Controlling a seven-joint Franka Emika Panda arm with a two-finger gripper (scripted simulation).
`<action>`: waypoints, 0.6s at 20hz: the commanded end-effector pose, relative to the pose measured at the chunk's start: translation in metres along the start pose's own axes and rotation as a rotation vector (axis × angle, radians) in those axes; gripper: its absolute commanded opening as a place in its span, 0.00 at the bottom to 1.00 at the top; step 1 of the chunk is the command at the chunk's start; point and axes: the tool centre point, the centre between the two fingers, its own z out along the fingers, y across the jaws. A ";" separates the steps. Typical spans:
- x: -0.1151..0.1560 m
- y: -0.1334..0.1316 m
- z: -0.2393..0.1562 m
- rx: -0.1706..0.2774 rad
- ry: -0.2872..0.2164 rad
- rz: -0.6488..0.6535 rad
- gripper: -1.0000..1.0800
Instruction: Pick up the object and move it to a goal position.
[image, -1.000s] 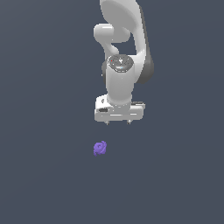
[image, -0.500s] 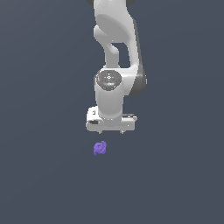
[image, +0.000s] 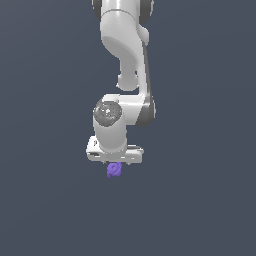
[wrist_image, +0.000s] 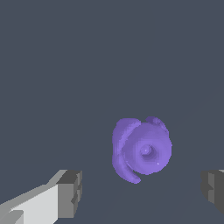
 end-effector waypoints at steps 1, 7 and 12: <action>0.005 0.006 0.006 -0.002 -0.001 0.007 0.96; 0.009 0.012 0.011 -0.004 -0.003 0.013 0.96; 0.008 0.012 0.018 -0.004 -0.003 0.013 0.96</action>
